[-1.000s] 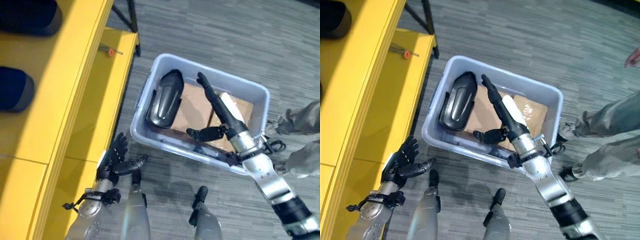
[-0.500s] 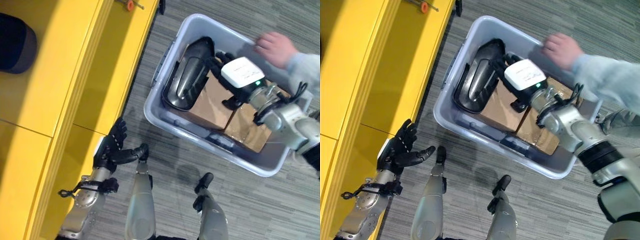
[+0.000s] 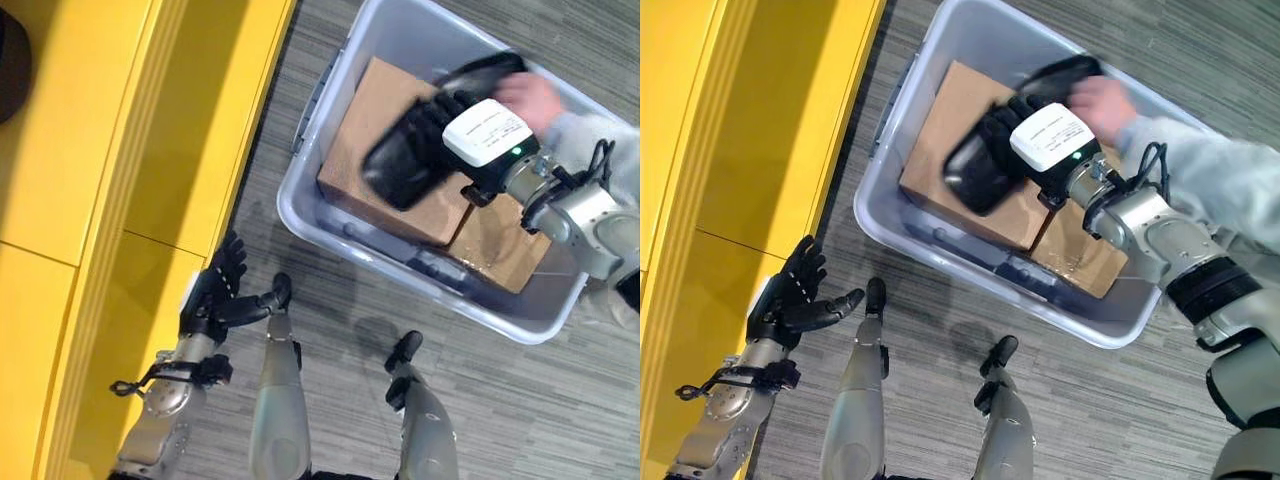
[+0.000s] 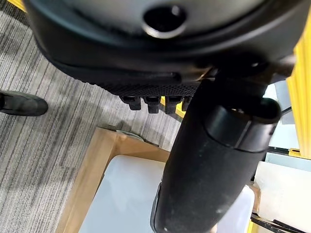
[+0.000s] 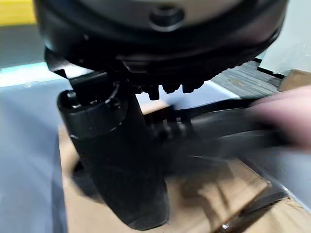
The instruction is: Move parts from the plastic box to the shelf.
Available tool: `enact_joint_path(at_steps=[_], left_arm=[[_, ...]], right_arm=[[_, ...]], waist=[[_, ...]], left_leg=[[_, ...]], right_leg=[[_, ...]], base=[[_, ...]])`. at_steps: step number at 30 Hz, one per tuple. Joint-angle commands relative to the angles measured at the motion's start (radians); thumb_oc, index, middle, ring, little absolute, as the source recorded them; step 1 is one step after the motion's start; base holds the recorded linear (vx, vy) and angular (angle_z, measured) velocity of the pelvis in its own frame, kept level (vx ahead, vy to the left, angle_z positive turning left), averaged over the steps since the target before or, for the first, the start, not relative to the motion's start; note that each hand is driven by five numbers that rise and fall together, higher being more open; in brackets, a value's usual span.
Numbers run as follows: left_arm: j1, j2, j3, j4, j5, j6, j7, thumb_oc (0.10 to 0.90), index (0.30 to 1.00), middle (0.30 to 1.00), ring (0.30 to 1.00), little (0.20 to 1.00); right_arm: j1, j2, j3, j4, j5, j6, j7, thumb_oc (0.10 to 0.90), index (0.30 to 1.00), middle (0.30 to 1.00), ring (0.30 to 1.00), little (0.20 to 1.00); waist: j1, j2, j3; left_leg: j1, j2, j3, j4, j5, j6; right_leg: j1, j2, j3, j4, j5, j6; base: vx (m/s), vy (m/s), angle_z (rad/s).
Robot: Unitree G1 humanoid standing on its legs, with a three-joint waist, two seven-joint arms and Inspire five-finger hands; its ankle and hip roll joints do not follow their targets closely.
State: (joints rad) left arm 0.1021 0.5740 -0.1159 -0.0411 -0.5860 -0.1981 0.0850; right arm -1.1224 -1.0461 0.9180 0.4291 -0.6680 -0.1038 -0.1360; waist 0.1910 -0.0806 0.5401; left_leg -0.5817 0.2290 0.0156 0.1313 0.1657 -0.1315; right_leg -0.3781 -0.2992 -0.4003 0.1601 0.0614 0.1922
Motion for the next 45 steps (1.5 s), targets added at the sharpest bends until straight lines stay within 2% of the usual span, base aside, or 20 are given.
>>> enact_joint_path(at_steps=[1, 9, 20, 29, 45], left_arm=[[0.014, 0.021, 0.040, -0.100, -0.010, -0.096, 0.022, 0.900, 1.000, 1.000, 1.000, 1.000], [0.009, 0.023, 0.042, -0.101, -0.008, -0.105, 0.040, 0.900, 1.000, 1.000, 1.000, 1.000], [0.001, 0.000, 0.035, -0.100, -0.012, -0.110, 0.054, 0.900, 1.000, 1.000, 1.000, 1.000], [-0.019, -0.016, 0.013, -0.091, -0.012, -0.105, 0.056, 0.900, 1.000, 1.000, 1.000, 1.000], [-0.058, -0.017, -0.016, -0.074, -0.012, -0.097, 0.042, 0.900, 1.000, 1.000, 1.000, 1.000]], right_arm=[[-0.176, -0.049, 0.013, -0.028, -0.023, 0.006, -0.053, 0.900, 1.000, 1.000, 1.000, 1.000], [-0.232, -0.034, 0.075, 0.017, -0.041, 0.013, -0.050, 0.900, 1.000, 1.000, 1.000, 1.000], [-0.160, 0.012, 0.040, 0.098, -0.034, 0.035, -0.054, 0.900, 1.000, 1.000, 1.000, 1.000], [-0.092, 0.032, -0.039, 0.123, -0.007, 0.052, -0.074, 0.900, 1.000, 1.000, 1.000, 1.000], [-0.065, 0.034, -0.074, 0.135, 0.017, 0.052, -0.080, 0.900, 1.000, 1.000, 1.000, 1.000]], waist=[[0.011, -0.012, -0.020], [0.020, -0.002, -0.020], [0.011, 0.007, -0.020], [-0.015, 0.011, -0.020], [-0.036, 0.013, -0.020]], left_leg=[[0.040, 0.113, 0.030, -0.002, -0.002, -0.067], [-0.023, 0.100, 0.014, 0.004, -0.002, -0.064], [-0.049, 0.088, 0.019, 0.007, -0.012, -0.055], [-0.016, 0.078, 0.036, 0.006, -0.020, -0.051], [0.086, 0.062, 0.061, -0.020, -0.022, -0.050]], right_leg=[[-0.019, -0.038, 0.003, 0.078, -0.003, 0.021], [-0.064, -0.040, -0.012, 0.088, -0.007, 0.020], [-0.102, -0.045, -0.007, 0.097, -0.005, 0.018], [-0.097, -0.055, 0.013, 0.098, -0.003, 0.018], [-0.012, -0.068, 0.022, 0.063, 0.021, 0.026]], base=[[0.02, -0.044, 0.03], [0.02, -0.015, 0.07], [0.01, 0.005, 0.04], [0.00, 0.024, -0.03], [-0.01, 0.003, -0.03]])
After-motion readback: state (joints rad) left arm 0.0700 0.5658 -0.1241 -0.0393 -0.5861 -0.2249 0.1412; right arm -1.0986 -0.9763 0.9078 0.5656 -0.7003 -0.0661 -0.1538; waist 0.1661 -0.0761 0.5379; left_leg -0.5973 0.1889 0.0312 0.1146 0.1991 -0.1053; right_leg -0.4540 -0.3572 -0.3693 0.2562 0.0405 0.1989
